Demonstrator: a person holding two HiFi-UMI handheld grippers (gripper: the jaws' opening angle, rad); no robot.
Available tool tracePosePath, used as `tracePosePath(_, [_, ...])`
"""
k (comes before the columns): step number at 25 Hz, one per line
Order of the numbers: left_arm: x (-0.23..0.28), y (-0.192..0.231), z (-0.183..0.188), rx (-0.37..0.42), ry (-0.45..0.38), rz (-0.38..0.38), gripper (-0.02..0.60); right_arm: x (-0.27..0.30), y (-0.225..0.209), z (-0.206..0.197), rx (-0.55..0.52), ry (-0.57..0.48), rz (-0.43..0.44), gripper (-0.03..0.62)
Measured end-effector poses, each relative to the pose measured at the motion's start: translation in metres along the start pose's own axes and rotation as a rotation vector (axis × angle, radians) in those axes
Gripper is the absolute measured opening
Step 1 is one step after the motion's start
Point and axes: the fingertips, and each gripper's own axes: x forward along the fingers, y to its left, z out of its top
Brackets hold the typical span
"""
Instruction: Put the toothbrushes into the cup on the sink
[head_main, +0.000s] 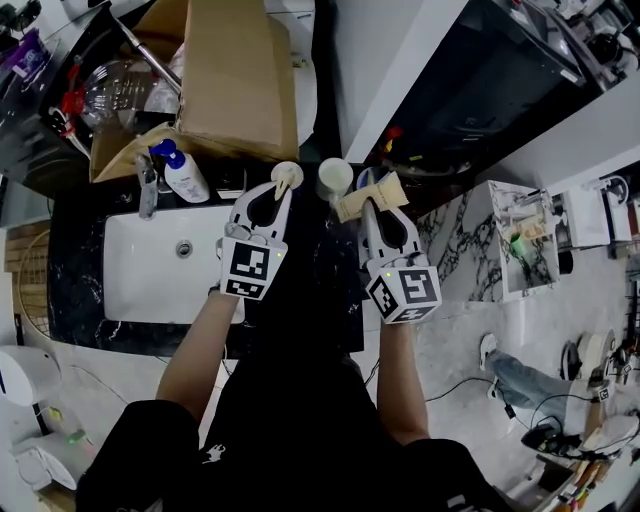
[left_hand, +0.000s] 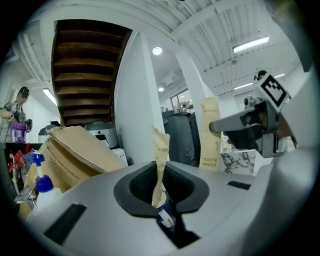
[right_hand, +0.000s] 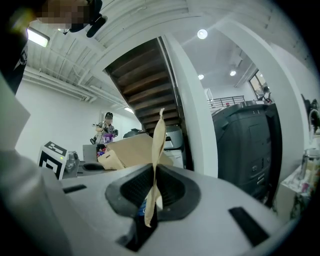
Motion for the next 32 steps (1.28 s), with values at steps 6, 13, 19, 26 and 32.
tracePosePath(6, [0.008,-0.002,-0.01,-0.003,0.021,-0.011,0.032,0.003,-0.006,-0.004,0.004,0.009,-0.011,0.025])
tracePosePath(13, [0.017,-0.005,-0.021,-0.013,0.043,-0.028,0.032,0.006,-0.008,-0.011,0.011,0.025,-0.023,0.025])
tracePosePath(19, [0.022,-0.007,-0.03,-0.01,0.059,-0.043,0.032,0.005,-0.009,-0.014,0.01,0.031,-0.034,0.025])
tracePosePath(26, [0.029,-0.01,-0.044,0.02,0.086,-0.054,0.032,0.005,-0.011,-0.016,0.012,0.037,-0.039,0.025])
tracePosePath(32, [0.033,-0.012,-0.052,0.027,0.113,-0.052,0.034,0.004,-0.012,-0.018,0.011,0.045,-0.04,0.025])
